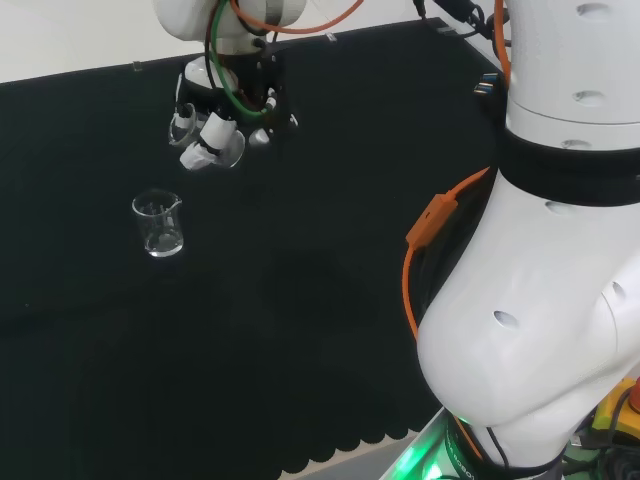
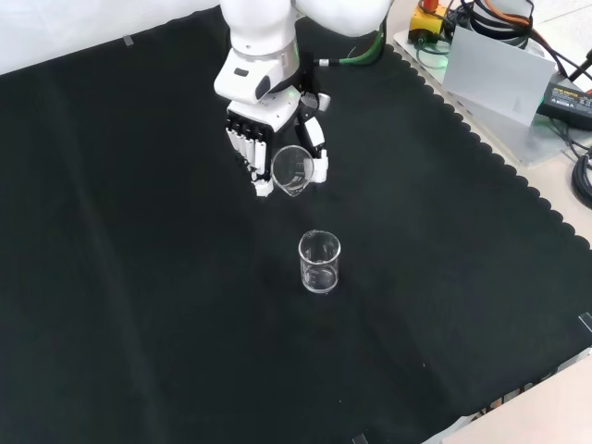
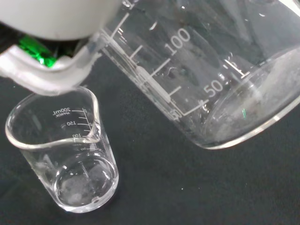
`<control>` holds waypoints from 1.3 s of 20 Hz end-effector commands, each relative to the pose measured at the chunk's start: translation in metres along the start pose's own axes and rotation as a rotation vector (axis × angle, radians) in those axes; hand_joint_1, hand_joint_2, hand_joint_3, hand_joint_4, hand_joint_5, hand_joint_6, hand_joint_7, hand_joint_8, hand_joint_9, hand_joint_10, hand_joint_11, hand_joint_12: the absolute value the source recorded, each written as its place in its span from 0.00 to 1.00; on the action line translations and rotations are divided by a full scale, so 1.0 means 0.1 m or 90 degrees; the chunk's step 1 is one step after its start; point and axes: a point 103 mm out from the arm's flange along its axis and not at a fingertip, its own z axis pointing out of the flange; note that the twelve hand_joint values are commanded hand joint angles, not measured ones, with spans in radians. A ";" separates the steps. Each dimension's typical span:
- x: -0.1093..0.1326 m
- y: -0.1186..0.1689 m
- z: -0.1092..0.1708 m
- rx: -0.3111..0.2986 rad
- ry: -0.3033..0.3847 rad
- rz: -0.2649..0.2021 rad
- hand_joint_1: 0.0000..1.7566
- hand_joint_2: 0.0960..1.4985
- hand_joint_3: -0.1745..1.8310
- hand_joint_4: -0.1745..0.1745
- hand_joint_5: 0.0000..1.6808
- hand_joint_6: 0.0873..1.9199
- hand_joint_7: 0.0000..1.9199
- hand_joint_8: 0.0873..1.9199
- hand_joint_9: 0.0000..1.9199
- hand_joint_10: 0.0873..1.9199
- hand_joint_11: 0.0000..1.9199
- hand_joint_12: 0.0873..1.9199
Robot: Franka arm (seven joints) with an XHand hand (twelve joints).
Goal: Place the beaker back on the table.
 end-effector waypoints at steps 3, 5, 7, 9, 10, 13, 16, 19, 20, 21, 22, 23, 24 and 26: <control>-0.26 0.02 0.22 -0.024 0.063 -0.022 0.67 0.32 0.44 0.87 0.95 0.00 0.98 0.00 0.99 0.00 0.85 0.26; -0.32 0.03 0.29 -0.026 0.076 -0.025 0.67 0.32 0.44 0.88 0.95 0.00 0.98 0.00 0.99 0.00 0.85 0.26; -0.37 0.04 0.36 -0.027 0.093 -0.027 0.67 0.32 0.44 0.88 0.95 0.00 0.98 0.00 0.99 0.00 0.85 0.26; -0.40 0.05 0.43 -0.031 0.111 -0.031 0.67 0.32 0.44 0.88 0.95 0.00 0.98 0.00 0.99 0.00 0.85 0.26; -0.41 0.06 0.46 -0.034 0.118 -0.033 0.67 0.32 0.44 0.88 0.95 0.00 0.98 0.00 0.99 0.00 0.85 0.26; -0.43 0.08 0.55 -0.039 0.139 -0.035 0.67 0.32 0.44 0.88 0.95 0.00 0.98 0.00 0.99 0.00 0.85 0.26; -0.44 0.10 0.64 -0.047 0.154 -0.036 0.67 0.32 0.44 0.88 0.95 0.00 0.98 0.00 0.99 0.00 0.85 0.26; -0.49 0.10 0.72 -0.051 0.174 -0.031 0.67 0.33 0.44 0.88 0.95 0.00 0.98 0.00 0.99 0.00 0.85 0.26; -0.50 0.10 0.75 -0.051 0.179 -0.030 0.67 0.33 0.44 0.88 0.95 0.00 0.98 0.00 0.99 0.00 0.85 0.26; -0.52 0.10 0.78 -0.052 0.186 -0.029 0.67 0.33 0.44 0.88 0.95 0.00 0.98 0.00 0.99 0.00 0.85 0.26; -0.53 0.10 0.80 -0.054 0.192 -0.029 0.67 0.33 0.44 0.88 0.95 0.00 0.98 0.00 0.99 0.00 0.85 0.26; -0.54 0.10 0.82 -0.057 0.197 -0.030 0.67 0.33 0.44 0.88 0.95 0.00 0.98 0.00 0.99 0.00 0.85 0.26; -0.55 0.11 0.84 -0.061 0.204 -0.031 0.67 0.33 0.44 0.88 0.95 0.00 0.98 0.00 0.99 0.00 0.85 0.26; -0.58 0.10 0.88 -0.071 0.217 -0.029 0.67 0.33 0.44 0.88 0.95 0.00 0.97 0.00 0.99 0.00 0.85 0.26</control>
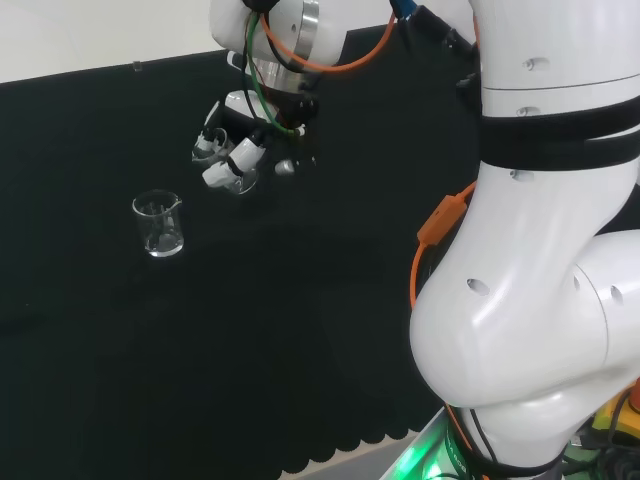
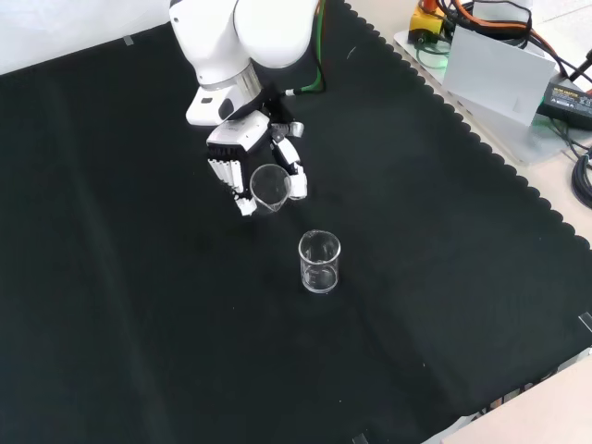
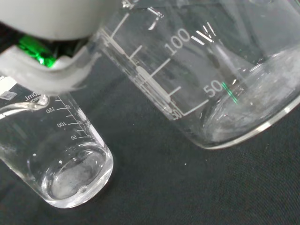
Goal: Place the beaker back on the table.
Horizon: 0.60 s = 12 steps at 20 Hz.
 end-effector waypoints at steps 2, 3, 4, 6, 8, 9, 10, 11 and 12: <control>-0.12 0.00 0.10 -0.027 0.047 -0.002 0.67 0.33 0.44 0.87 0.95 0.00 0.97 0.00 0.99 0.00 0.85 0.26; -0.14 0.00 0.12 -0.028 0.058 0.000 0.67 0.33 0.44 0.87 0.95 0.00 0.97 0.00 0.99 0.00 0.85 0.26; -0.16 0.00 0.13 -0.029 0.065 0.002 0.67 0.33 0.44 0.87 0.95 0.00 0.97 0.00 0.98 0.00 0.85 0.26; -0.21 -0.02 0.15 -0.035 0.081 0.005 0.67 0.33 0.44 0.87 0.95 0.00 0.97 0.00 0.98 0.00 0.85 0.26; -0.25 -0.01 0.19 -0.040 0.092 0.007 0.67 0.33 0.44 0.87 0.95 0.00 0.97 0.00 0.98 0.00 0.85 0.26; -0.26 0.00 0.21 -0.043 0.096 0.006 0.67 0.33 0.44 0.87 0.95 0.00 0.97 0.00 0.98 0.00 0.85 0.26; -0.26 0.01 0.24 -0.047 0.102 0.006 0.67 0.33 0.44 0.86 0.95 0.00 0.97 0.00 0.98 0.00 0.85 0.26; -0.27 0.02 0.26 -0.052 0.108 0.005 0.67 0.33 0.44 0.86 0.95 0.00 0.97 0.00 0.98 0.00 0.84 0.26; -0.29 0.02 0.28 -0.055 0.113 0.003 0.67 0.33 0.44 0.86 0.95 0.00 0.97 0.00 0.98 0.00 0.84 0.26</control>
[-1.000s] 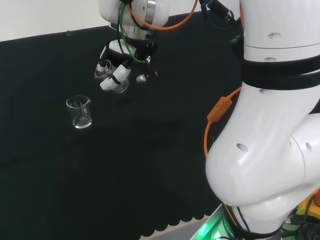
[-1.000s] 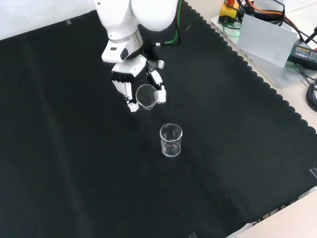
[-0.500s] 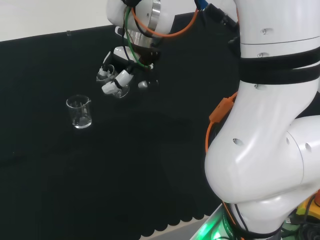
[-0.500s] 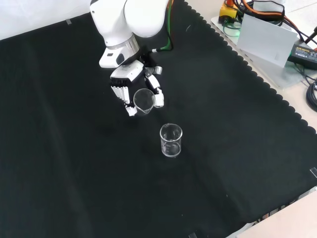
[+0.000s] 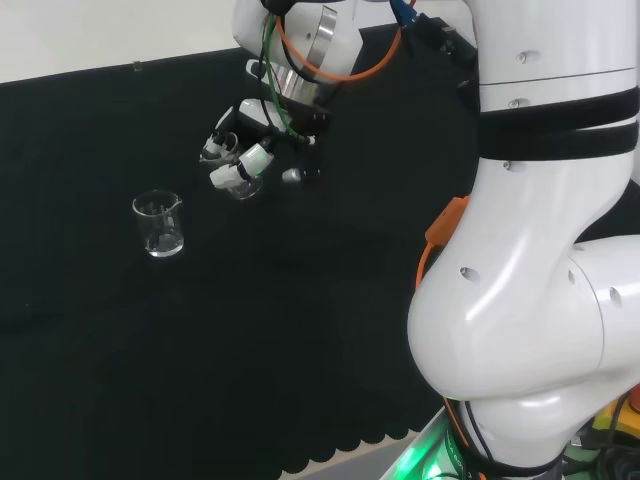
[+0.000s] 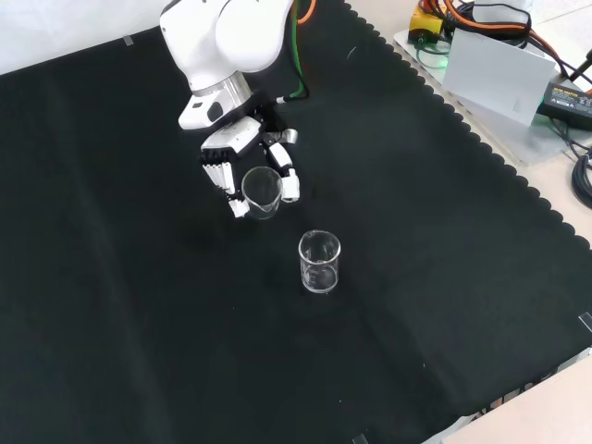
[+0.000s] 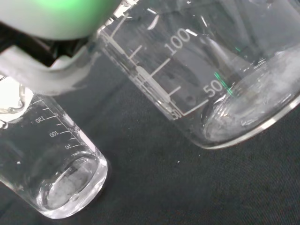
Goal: Place the beaker back on the table.
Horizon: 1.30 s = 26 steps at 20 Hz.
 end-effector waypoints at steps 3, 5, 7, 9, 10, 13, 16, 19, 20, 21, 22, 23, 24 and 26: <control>-0.12 0.05 0.15 -0.027 0.053 -0.002 0.67 0.33 0.44 0.86 0.95 0.00 0.97 0.00 0.98 0.00 0.84 0.26; -0.14 0.06 0.18 -0.029 0.059 -0.003 0.67 0.33 0.44 0.86 0.95 0.00 0.97 0.00 0.98 0.00 0.84 0.26; -0.15 0.08 0.21 -0.030 0.062 -0.004 0.67 0.33 0.44 0.85 0.95 0.00 0.97 0.00 0.98 0.00 0.84 0.26; -0.16 0.09 0.24 -0.030 0.066 -0.005 0.67 0.33 0.44 0.85 0.95 0.00 0.97 0.00 0.98 0.00 0.84 0.26; -0.17 0.10 0.25 -0.031 0.068 -0.004 0.67 0.33 0.44 0.85 0.95 0.00 0.97 0.00 0.98 0.00 0.84 0.26; -0.17 0.11 0.30 -0.035 0.073 -0.005 0.67 0.33 0.44 0.84 0.95 0.00 0.97 0.00 0.98 0.00 0.84 0.26; -0.19 0.13 0.33 -0.034 0.075 -0.003 0.67 0.33 0.44 0.84 0.95 0.00 0.97 0.00 0.98 0.00 0.84 0.26; -0.21 0.13 0.37 -0.031 0.077 -0.002 0.68 0.33 0.44 0.84 0.95 0.00 0.97 0.00 0.98 0.00 0.84 0.26; -0.22 0.13 0.40 -0.031 0.080 0.000 0.68 0.33 0.44 0.83 0.95 0.00 0.97 0.00 0.98 0.00 0.84 0.26; -0.23 0.13 0.42 -0.030 0.081 0.000 0.68 0.33 0.44 0.83 0.95 0.00 0.97 0.00 0.98 0.00 0.84 0.26; -0.23 0.13 0.44 -0.030 0.082 0.001 0.68 0.33 0.44 0.83 0.95 0.00 0.97 0.00 0.98 0.00 0.84 0.26; -0.23 0.12 0.43 -0.030 0.084 0.001 0.68 0.33 0.44 0.83 0.95 0.00 0.97 0.00 0.98 0.00 0.84 0.26; -0.23 0.12 0.45 -0.029 0.085 0.002 0.68 0.33 0.44 0.83 0.95 0.00 0.97 0.00 0.98 0.00 0.84 0.26; -0.24 0.12 0.51 -0.029 0.088 0.003 0.68 0.33 0.44 0.83 0.95 0.00 0.97 0.00 0.98 0.00 0.84 0.26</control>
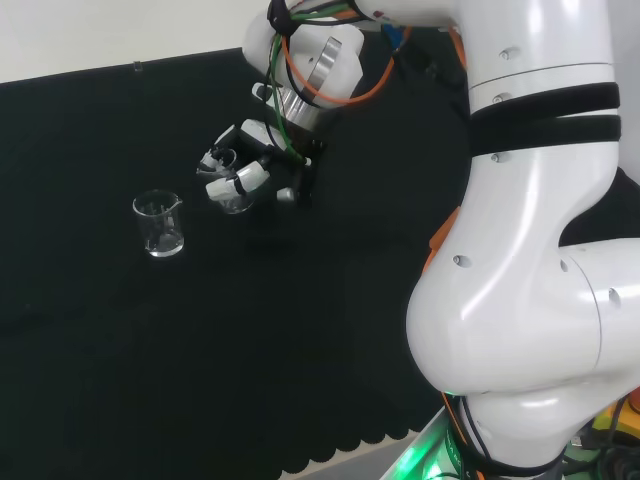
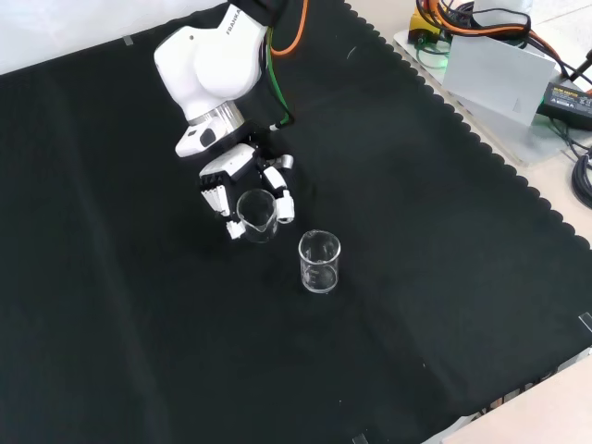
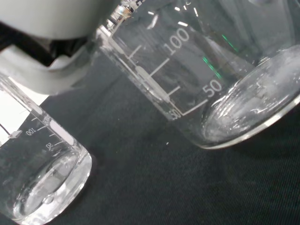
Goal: Place the beaker back on the table.
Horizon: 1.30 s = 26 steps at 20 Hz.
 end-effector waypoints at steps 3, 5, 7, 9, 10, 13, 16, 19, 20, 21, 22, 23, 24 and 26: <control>-0.01 -0.01 0.08 0.002 0.004 0.002 0.68 0.33 0.44 0.83 0.95 0.00 0.97 0.00 0.98 0.00 0.84 0.26; -0.02 -0.01 0.08 0.003 0.005 0.003 0.68 0.33 0.44 0.82 0.95 0.00 0.97 0.00 0.98 0.00 0.84 0.26; -0.02 -0.02 0.09 0.006 0.004 0.005 0.68 0.33 0.44 0.82 0.95 0.00 0.97 0.00 0.98 0.00 0.84 0.26; -0.03 -0.02 0.11 0.010 0.002 0.006 0.68 0.33 0.44 0.82 0.95 0.00 0.97 0.00 0.98 0.00 0.84 0.26; -0.03 -0.03 0.11 0.010 0.002 0.008 0.68 0.33 0.44 0.82 0.95 0.00 0.97 0.00 0.98 0.00 0.84 0.26; -0.03 -0.03 0.12 0.018 0.008 0.007 0.67 0.33 0.43 0.83 0.95 0.00 0.95 0.00 0.96 0.00 0.82 0.26; -0.03 -0.03 0.10 0.033 0.023 0.011 0.65 0.46 0.28 0.95 0.90 0.00 0.86 0.00 0.87 0.00 0.68 0.34; -0.01 -0.02 0.08 0.045 0.019 0.014 0.60 0.42 0.27 0.61 0.74 0.05 0.72 0.00 0.72 0.00 0.42 0.51; -0.01 -0.02 0.08 0.046 0.016 0.014 0.59 0.38 0.32 0.58 0.66 0.14 0.68 0.00 0.68 0.00 0.36 0.56; 0.00 -0.03 0.07 0.045 0.013 0.014 0.58 0.35 0.36 0.55 0.59 0.23 0.66 0.00 0.65 0.00 0.31 0.59; 0.01 -0.03 0.06 0.044 0.010 0.013 0.58 0.33 0.38 0.53 0.53 0.30 0.64 0.00 0.62 0.00 0.27 0.62; 0.02 -0.03 0.05 0.042 0.004 0.011 0.58 0.32 0.40 0.51 0.49 0.35 0.62 0.00 0.61 0.00 0.24 0.63; 0.03 -0.04 0.03 0.041 0.000 0.011 0.57 0.31 0.40 0.50 0.46 0.38 0.61 0.00 0.59 0.00 0.22 0.64; 0.05 -0.05 0.00 0.042 -0.004 0.012 0.57 0.31 0.41 0.48 0.42 0.40 0.57 0.00 0.55 0.00 0.17 0.65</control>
